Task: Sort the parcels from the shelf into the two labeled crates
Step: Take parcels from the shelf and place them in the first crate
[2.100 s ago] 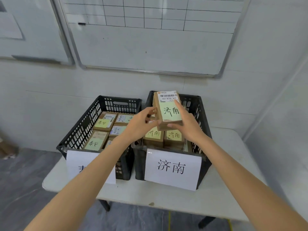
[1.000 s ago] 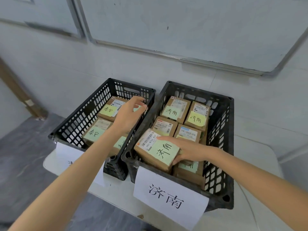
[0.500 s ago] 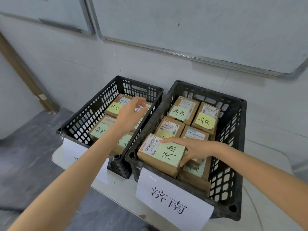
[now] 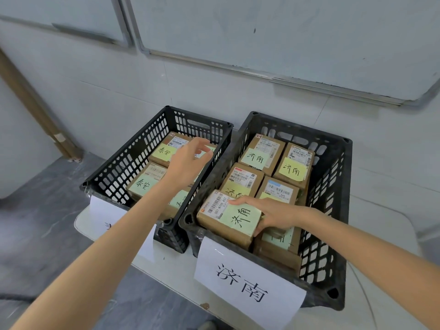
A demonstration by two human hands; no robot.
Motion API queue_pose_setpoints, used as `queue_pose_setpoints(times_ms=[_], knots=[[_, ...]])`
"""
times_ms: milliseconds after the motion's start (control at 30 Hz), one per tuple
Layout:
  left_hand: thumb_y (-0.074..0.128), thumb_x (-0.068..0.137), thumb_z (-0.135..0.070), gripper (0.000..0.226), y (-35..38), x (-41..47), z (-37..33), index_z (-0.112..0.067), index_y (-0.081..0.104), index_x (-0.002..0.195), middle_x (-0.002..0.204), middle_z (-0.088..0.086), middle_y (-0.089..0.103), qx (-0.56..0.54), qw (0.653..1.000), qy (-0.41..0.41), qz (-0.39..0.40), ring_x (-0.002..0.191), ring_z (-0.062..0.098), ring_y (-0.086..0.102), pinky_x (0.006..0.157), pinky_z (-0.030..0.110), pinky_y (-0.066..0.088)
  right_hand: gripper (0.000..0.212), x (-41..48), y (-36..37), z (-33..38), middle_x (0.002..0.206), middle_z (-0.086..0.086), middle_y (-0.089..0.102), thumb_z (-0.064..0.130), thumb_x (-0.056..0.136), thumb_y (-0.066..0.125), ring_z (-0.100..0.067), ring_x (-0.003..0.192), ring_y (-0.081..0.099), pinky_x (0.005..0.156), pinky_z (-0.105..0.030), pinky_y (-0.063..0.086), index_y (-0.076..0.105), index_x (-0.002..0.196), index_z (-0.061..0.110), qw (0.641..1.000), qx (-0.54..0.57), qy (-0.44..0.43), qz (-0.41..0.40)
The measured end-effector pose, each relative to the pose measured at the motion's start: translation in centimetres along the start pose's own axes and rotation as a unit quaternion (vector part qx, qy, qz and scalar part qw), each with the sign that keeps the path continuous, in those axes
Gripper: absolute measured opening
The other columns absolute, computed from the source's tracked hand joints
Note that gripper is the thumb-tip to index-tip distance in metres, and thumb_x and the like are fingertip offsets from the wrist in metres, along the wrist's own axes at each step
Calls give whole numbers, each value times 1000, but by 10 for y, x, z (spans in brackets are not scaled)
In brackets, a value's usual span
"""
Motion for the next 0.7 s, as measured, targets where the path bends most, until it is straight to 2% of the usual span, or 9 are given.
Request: queue_pose_setpoints(times_ms=[67,167,233,300,333,433,567,700], knots=[[52,97,-31,33,1,-1,0,-23,53,130,109,-16,60,1,1000,0,6,111,11,56,104,46,42,89,0,4,0,133,29,50,10,88,71,10,121,46,97,-11,39,23,135,68,1000,-2,-4,-10],[52,98,-29,34,4,-4,-1,-22,53,131,110,-15,60,-7,1000,5,10,112,9,55,104,42,43,87,0,10,1,134,31,44,15,87,73,15,119,42,93,-3,38,26,132,72,999,-32,-17,-30],[52,97,-28,34,5,-4,-2,-21,53,131,111,-13,60,-12,1000,8,8,111,9,55,103,40,44,87,-1,13,1,140,22,42,16,86,74,5,125,42,100,-10,40,25,134,70,997,-57,-29,-47],[52,98,-27,34,6,-4,-3,-20,53,130,111,-13,60,-12,1000,10,8,111,8,55,103,39,44,87,-1,18,0,149,6,39,12,87,72,-12,131,38,109,-29,37,21,141,59,988,-133,-47,-69],[52,98,-27,33,6,-5,-4,-20,53,130,112,-12,60,-12,1000,10,9,111,9,55,103,39,44,87,-1,21,-1,152,3,37,11,87,71,-15,133,36,112,-34,33,22,146,51,979,-175,-62,-81],[52,98,-28,34,8,-5,-5,-20,53,130,115,-11,61,-7,1000,16,13,113,10,55,103,40,44,87,0,25,-3,157,1,30,5,86,70,-17,140,30,113,-29,23,24,153,38,966,-228,-73,-102],[52,97,-31,37,13,-5,-8,-20,52,133,118,-11,61,11,999,31,19,117,11,53,104,40,42,85,1,30,-4,156,-3,31,4,86,71,-18,138,33,111,-24,24,27,154,30,951,-275,-80,-119],[53,97,-35,39,19,-5,-12,-23,50,134,122,-10,62,49,997,52,23,116,13,54,105,48,38,85,0,31,-5,156,-7,33,-3,86,68,-22,136,36,107,-24,23,28,153,30,947,-285,-78,-126]])
Point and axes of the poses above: each hand's wrist, its own x-axis towards the middle knuckle, its own y-axis out of the palm, z = x × y, the point moved 3 cm from there along x, towards the middle knuckle
